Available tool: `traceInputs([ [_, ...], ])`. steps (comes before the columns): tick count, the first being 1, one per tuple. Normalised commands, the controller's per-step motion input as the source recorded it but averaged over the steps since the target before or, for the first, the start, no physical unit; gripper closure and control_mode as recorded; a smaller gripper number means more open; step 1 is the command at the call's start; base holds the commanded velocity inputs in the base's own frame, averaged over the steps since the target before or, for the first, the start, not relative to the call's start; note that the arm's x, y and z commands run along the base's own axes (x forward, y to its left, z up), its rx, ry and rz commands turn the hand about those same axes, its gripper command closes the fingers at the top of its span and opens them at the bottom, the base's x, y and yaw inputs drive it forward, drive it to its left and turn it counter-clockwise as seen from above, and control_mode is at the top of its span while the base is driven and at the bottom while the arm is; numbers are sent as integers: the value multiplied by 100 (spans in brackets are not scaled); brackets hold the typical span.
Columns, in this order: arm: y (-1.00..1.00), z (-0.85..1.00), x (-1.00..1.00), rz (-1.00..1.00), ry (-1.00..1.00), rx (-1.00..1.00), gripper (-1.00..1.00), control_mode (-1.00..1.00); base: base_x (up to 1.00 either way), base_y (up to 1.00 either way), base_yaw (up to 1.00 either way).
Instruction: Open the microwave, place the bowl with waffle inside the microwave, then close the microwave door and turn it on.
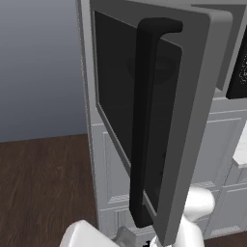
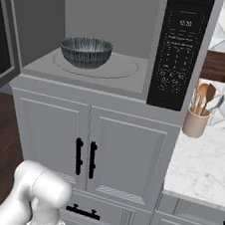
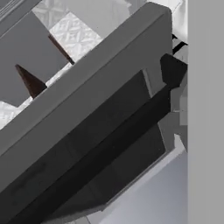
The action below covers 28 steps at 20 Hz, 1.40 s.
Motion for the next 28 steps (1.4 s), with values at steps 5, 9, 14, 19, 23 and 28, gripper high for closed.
traceInputs([
  [5,44,-69,53,-10,0,-8,100,-100,0,0,0],
  [9,19,-74,67,-12,0,-9,100,-100,0,0,0],
  [14,22,-64,74,-12,0,-10,100,-100,0,0,0],
  [19,2,-14,38,-12,-5,-2,100,-100,0,0,0],
  [23,-10,12,6,-11,-11,0,100,-100,0,0,0],
  [28,-31,33,17,-7,-1,0,100,-100,0,0,0],
])
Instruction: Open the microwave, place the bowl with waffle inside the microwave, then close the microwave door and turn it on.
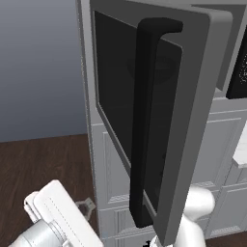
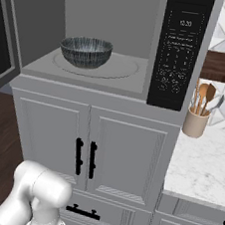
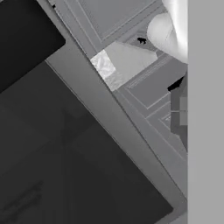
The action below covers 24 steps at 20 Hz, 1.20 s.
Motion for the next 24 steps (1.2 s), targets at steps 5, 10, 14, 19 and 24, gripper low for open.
traceInputs([
  [5,-38,50,14,-2,-4,0,100,-100,0,0,0],
  [10,-47,37,9,-2,-8,0,100,-100,0,0,0],
  [14,-62,22,19,-2,-9,0,100,-100,0,0,0],
  [19,-72,24,22,-1,-10,0,100,-100,0,0,0],
  [24,-78,32,26,0,-13,0,100,-100,0,0,0],
])
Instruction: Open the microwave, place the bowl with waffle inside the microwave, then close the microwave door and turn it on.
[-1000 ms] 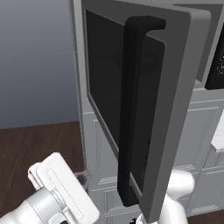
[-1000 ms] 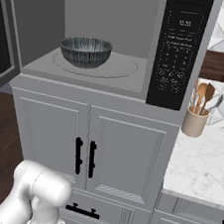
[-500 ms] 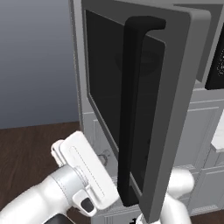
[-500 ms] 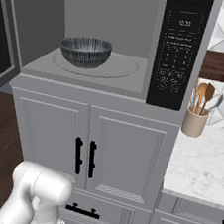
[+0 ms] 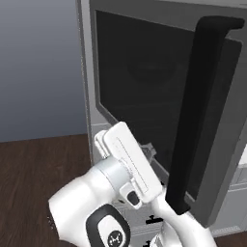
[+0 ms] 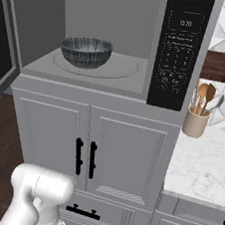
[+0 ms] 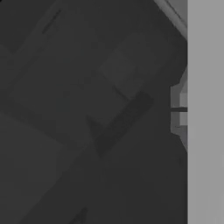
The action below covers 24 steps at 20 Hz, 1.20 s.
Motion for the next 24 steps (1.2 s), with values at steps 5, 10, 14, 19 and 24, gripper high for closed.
traceInputs([
  [5,-68,42,39,0,-13,0,100,-100,0,0,0],
  [10,-64,35,57,0,-8,0,100,-100,0,0,0],
  [14,-49,35,73,2,-1,0,100,-100,0,0,0],
  [19,-26,47,78,14,0,11,100,-100,0,0,0],
  [24,-26,62,41,24,2,18,100,-100,0,0,0],
])
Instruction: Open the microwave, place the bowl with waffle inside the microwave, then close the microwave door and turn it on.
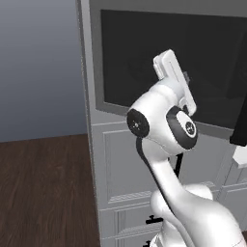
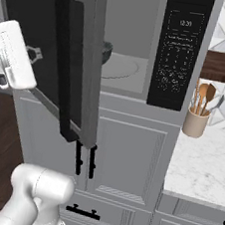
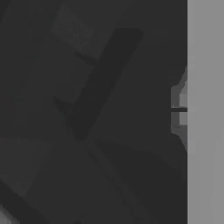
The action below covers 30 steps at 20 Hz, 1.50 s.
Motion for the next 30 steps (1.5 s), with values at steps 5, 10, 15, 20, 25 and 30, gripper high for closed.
traceInputs([
  [5,-35,11,57,34,17,14,100,-100,0,0,0],
  [10,-32,0,58,44,21,14,100,-100,0,0,0],
  [15,-22,-5,60,48,14,10,100,-100,0,0,0],
  [20,-2,-9,71,43,8,6,100,-100,0,0,0],
  [25,0,-19,84,22,1,10,100,-100,0,0,0],
  [30,0,-28,89,4,0,5,100,-100,0,0,0],
])
